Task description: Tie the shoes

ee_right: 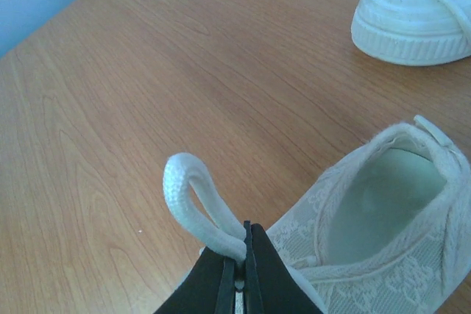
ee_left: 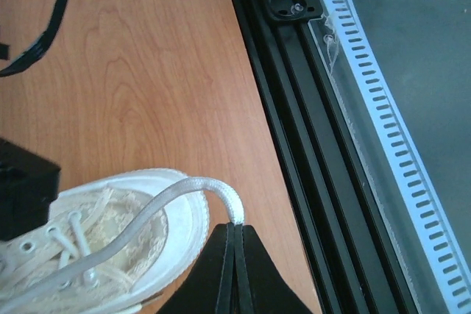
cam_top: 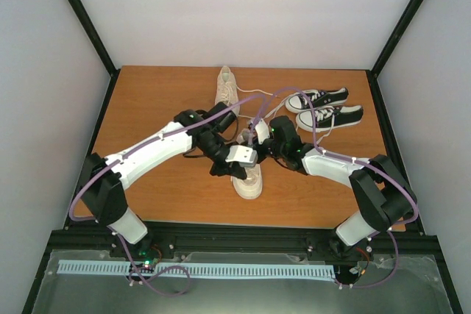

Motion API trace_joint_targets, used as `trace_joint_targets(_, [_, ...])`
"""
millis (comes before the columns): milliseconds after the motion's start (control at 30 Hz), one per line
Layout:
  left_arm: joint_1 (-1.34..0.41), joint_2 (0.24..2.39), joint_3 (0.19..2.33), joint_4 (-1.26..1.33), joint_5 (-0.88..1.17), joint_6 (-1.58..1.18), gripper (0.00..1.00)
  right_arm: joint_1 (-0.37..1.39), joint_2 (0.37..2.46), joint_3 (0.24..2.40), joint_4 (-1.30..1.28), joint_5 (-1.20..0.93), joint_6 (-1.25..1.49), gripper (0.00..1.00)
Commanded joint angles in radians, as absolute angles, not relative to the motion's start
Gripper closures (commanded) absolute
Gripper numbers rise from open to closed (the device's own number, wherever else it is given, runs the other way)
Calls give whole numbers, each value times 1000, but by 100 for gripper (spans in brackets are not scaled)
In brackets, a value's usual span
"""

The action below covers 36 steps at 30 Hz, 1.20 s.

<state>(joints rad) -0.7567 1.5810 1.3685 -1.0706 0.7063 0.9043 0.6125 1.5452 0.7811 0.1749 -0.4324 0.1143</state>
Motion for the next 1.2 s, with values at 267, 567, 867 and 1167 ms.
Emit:
trace_joint_targets(267, [-916,1814,1454,-837,641,753,99,600,1539,802,140,-430,99,97])
trace_joint_targets(567, [-933,1864,1491,-724,663,664,99,583,1548,810,133,-457,87,97])
trace_joint_targets(867, [-932,1755,1435,-802,639,762,49,580,1549,811,119,-472,71,97])
trace_joint_targets(1167, [-786,1635,1537,-1004,723,779,52,580,1563,825,100,-488,57,97])
